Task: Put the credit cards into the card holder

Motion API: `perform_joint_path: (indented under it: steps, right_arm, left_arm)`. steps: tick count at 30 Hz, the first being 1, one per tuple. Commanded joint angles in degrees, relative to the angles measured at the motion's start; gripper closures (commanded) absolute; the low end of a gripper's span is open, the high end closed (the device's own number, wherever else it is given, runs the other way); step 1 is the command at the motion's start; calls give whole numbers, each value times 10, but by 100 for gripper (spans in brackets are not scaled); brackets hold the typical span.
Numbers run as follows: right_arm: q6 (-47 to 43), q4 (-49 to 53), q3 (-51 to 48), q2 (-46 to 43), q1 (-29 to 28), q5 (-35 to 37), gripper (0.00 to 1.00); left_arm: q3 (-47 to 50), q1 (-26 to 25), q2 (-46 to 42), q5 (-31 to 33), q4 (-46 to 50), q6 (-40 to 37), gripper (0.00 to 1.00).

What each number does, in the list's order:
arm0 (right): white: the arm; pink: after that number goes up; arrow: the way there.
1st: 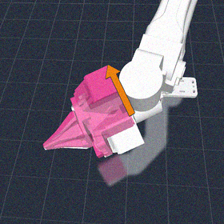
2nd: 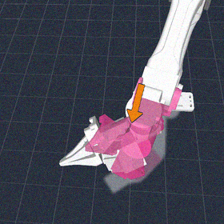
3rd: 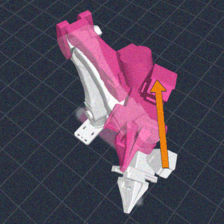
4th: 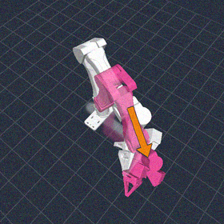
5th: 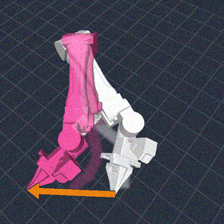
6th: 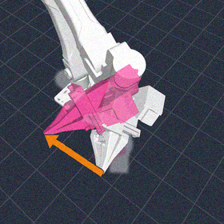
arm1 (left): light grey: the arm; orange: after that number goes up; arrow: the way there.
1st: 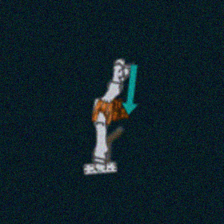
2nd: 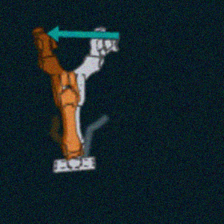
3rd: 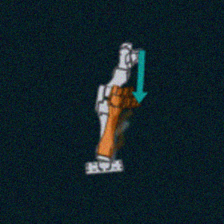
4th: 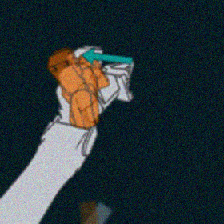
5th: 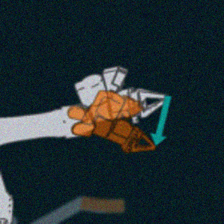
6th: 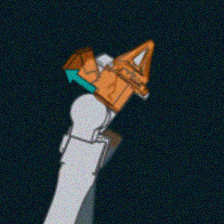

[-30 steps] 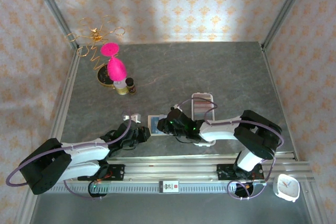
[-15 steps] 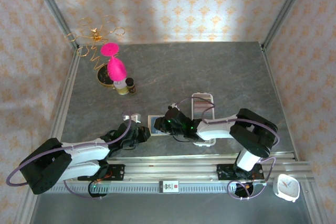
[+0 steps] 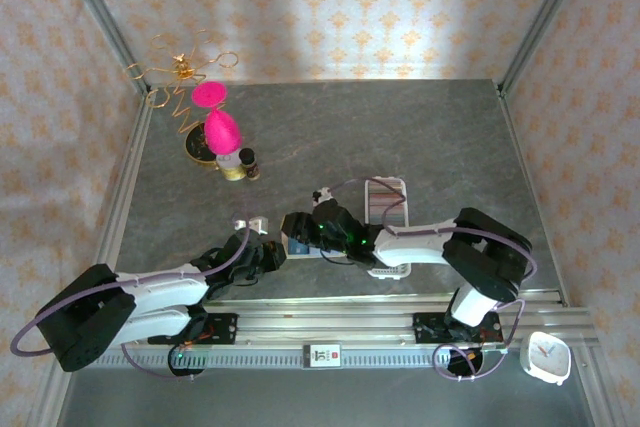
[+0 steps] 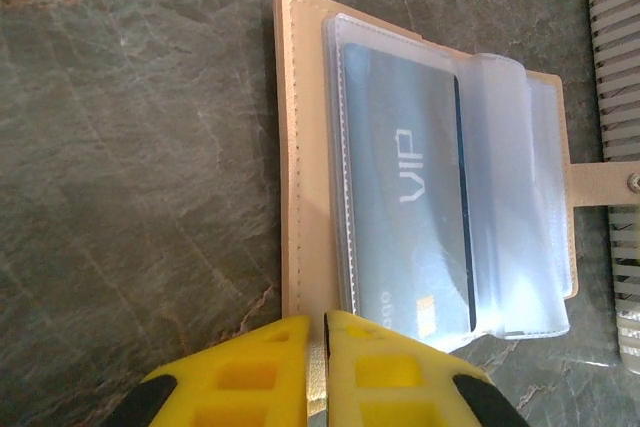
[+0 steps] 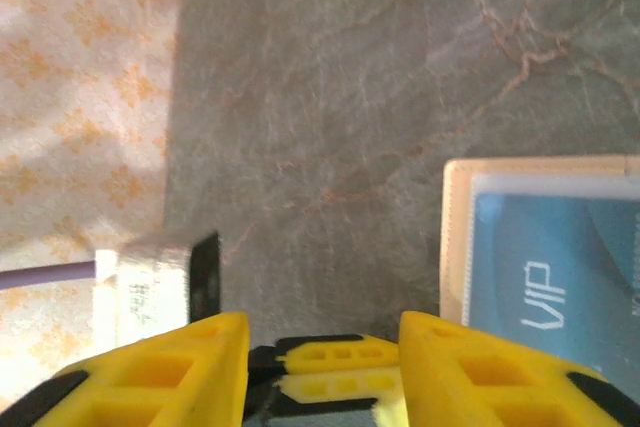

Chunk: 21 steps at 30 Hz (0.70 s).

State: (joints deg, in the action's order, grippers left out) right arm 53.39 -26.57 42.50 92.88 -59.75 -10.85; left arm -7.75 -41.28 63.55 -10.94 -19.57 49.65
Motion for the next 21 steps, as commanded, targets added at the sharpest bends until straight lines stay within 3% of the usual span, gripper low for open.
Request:
perform_joint_path:
  steps: [1,8,21]
  right_arm:
    - [-35,28,28,-50,-3,64,54]
    - [-49,226,32,-62,-3,154,51]
    - [-29,233,-19,-41,-2,153,49]
  left_arm:
    - [2,-7,-13,20,22,5,88]
    - [-4,-7,-13,21,22,2,88]
    - [-12,-7,-32,29,40,0,84]
